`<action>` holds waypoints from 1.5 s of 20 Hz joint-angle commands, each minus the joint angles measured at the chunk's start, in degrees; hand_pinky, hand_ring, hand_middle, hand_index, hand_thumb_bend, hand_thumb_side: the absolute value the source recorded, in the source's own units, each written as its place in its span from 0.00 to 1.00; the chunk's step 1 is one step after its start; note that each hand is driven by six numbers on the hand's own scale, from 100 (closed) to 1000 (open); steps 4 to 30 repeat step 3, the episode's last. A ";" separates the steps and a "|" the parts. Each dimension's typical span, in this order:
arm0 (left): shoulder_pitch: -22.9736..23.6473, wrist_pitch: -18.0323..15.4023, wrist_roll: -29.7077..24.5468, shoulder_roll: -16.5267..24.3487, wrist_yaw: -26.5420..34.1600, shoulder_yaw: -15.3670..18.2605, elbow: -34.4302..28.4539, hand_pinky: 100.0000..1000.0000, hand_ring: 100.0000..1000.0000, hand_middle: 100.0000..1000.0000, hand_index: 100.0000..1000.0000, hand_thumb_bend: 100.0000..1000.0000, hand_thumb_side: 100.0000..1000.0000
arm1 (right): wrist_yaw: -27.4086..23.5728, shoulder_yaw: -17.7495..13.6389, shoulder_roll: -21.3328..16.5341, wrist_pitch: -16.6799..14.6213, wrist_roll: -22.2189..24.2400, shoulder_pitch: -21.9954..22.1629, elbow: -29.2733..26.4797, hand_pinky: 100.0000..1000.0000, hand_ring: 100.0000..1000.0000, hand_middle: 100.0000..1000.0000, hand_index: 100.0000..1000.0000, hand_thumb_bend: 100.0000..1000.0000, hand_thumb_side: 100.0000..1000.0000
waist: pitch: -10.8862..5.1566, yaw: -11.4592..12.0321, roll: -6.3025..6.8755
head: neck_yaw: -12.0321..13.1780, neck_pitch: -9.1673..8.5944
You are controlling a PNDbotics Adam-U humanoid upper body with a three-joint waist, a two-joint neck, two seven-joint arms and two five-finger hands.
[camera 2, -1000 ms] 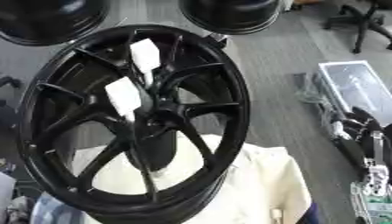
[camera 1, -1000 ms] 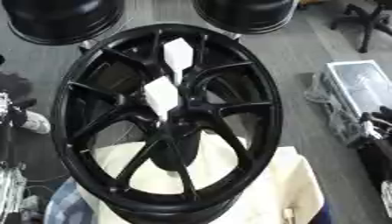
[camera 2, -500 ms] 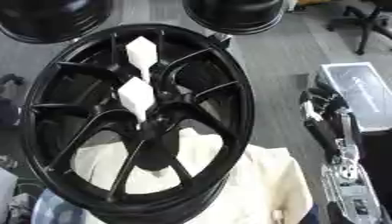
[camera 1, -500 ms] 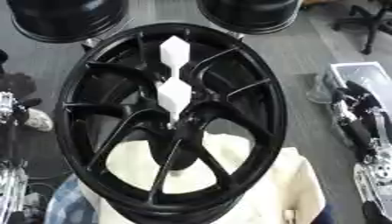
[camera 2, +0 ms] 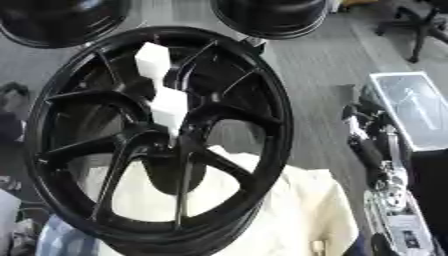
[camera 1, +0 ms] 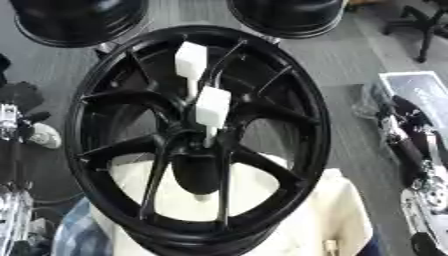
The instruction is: Pull the pin out of the wheel hub.
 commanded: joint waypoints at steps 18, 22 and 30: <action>-0.55 -0.15 -0.19 0.14 -0.03 -0.01 -0.75 0.72 0.78 0.66 0.78 0.30 0.82 | -0.15 -0.15 -0.56 0.12 -0.19 -0.33 -1.48 0.78 0.74 0.71 0.83 0.12 0.39 | -0.59 0.04 0.01 | -0.07 -0.80; -0.55 -0.15 -0.19 0.14 -0.03 -0.01 -0.75 0.72 0.78 0.66 0.78 0.30 0.82 | -0.15 -0.15 -0.56 0.12 -0.19 -0.33 -1.48 0.78 0.74 0.71 0.83 0.12 0.39 | -0.59 0.04 0.01 | -0.07 -0.80; -0.55 -0.15 -0.19 0.14 -0.03 -0.01 -0.75 0.72 0.78 0.66 0.78 0.30 0.82 | -0.15 -0.15 -0.56 0.12 -0.19 -0.33 -1.48 0.78 0.74 0.71 0.83 0.12 0.39 | -0.59 0.04 0.01 | -0.07 -0.80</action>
